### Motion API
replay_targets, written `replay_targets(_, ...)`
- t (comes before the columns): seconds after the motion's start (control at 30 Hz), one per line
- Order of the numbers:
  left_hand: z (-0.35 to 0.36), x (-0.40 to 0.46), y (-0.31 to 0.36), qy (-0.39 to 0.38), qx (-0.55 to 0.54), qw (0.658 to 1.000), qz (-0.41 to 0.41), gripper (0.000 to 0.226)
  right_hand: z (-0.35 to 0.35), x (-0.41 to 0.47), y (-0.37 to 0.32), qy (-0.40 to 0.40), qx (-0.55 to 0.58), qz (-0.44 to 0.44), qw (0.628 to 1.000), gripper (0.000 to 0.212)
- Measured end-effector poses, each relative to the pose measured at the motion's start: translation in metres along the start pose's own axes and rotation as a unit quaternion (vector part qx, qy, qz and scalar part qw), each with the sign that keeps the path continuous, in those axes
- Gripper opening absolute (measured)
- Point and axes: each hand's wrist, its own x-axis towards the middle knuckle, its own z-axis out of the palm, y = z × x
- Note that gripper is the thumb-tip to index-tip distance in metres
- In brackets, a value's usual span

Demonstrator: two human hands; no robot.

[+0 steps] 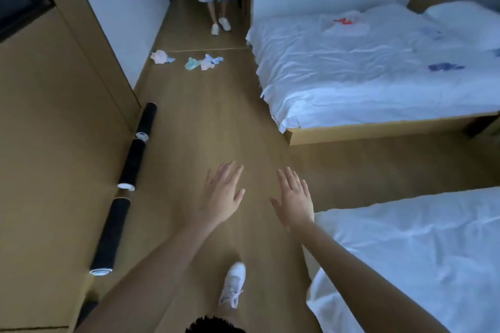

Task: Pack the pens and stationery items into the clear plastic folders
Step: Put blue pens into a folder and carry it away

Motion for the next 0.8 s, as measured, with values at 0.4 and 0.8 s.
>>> replay_targets(0.4, -0.012, 0.287, 0.017, -0.014, -0.039, 0.986, 0.162, 0.059, -0.046, 0.19, 0.066, 0.058, 0.065, 0.173, 0.981, 0.068)
replay_targets(0.8, 0.049, 0.541, 0.21, -0.082, -0.025, 0.943, 0.321, 0.057, -0.087, 0.326, 0.302, 0.108, 0.11, 0.379, 0.912, 0.07)
